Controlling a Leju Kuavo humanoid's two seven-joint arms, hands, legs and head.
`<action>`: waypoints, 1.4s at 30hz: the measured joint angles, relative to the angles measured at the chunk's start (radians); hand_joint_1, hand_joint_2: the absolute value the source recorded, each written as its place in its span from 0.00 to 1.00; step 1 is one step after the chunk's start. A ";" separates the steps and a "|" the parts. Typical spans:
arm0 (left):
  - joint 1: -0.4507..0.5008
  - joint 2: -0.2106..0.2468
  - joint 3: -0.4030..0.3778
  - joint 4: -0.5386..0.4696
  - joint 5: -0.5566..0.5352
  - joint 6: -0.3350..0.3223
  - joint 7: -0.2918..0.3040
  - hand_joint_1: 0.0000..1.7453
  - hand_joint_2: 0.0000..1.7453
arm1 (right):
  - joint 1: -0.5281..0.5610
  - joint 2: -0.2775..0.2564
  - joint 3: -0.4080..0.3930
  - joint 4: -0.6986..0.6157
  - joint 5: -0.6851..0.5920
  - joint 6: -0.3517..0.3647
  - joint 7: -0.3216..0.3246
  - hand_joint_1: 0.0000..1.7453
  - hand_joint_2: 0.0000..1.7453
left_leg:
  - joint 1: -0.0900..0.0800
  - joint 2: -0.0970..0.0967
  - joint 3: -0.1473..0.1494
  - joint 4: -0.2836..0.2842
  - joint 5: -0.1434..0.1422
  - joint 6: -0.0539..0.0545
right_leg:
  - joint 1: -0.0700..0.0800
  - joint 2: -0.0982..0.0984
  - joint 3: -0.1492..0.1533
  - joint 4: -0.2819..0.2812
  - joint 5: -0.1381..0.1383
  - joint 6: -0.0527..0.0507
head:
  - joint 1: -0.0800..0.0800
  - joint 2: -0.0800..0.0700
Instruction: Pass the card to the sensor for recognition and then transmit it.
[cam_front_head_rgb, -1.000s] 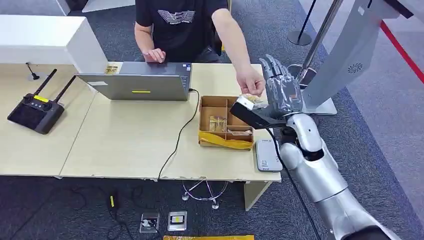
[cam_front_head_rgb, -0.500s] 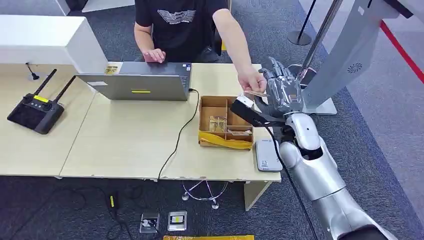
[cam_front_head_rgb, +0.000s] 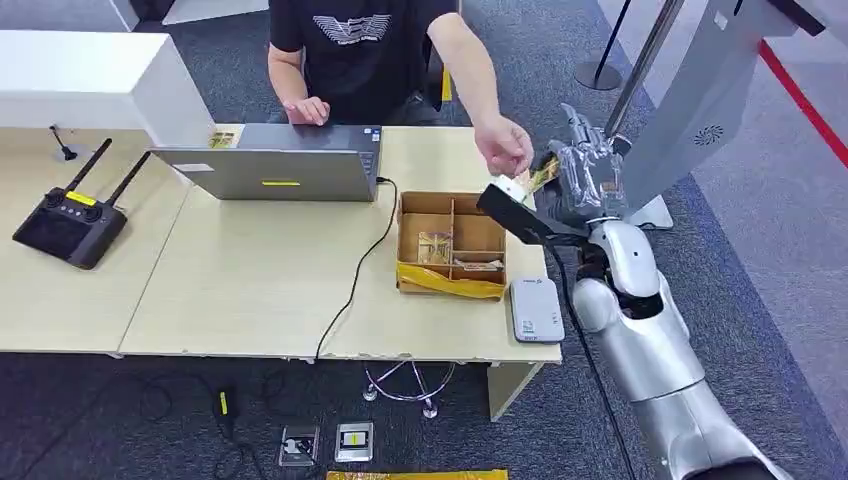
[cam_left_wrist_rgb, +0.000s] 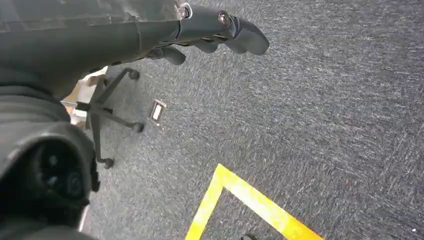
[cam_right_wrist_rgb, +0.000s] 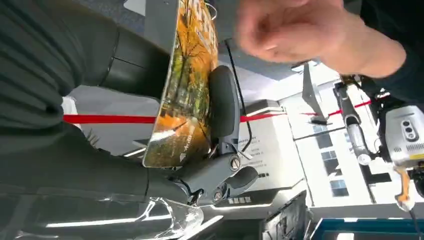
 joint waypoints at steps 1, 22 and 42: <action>0.000 0.000 -0.003 0.000 0.002 0.001 0.000 0.00 0.00 | 0.005 -0.002 -0.006 -0.015 0.001 0.002 0.002 1.00 1.00 | 0.000 0.000 0.000 0.000 0.000 0.000 | 0.000 0.000 0.000 0.000 0.000 0.000 | 0.000 0.000; 0.002 -0.019 -0.011 0.000 0.045 0.061 0.022 0.00 0.00 | 0.111 -0.038 -0.049 -0.131 0.028 0.074 -0.018 1.00 1.00 | 0.000 0.003 0.000 0.000 -0.001 -0.001 | 0.000 0.002 0.000 0.000 0.000 0.000 | 0.000 0.000; -0.001 -0.050 -0.012 0.000 0.063 0.116 0.058 0.00 0.00 | 0.109 0.002 0.012 0.076 -0.135 -0.003 -0.046 1.00 1.00 | 0.000 0.002 -0.001 0.000 -0.001 -0.001 | 0.000 0.001 0.000 0.000 0.000 0.000 | 0.000 0.000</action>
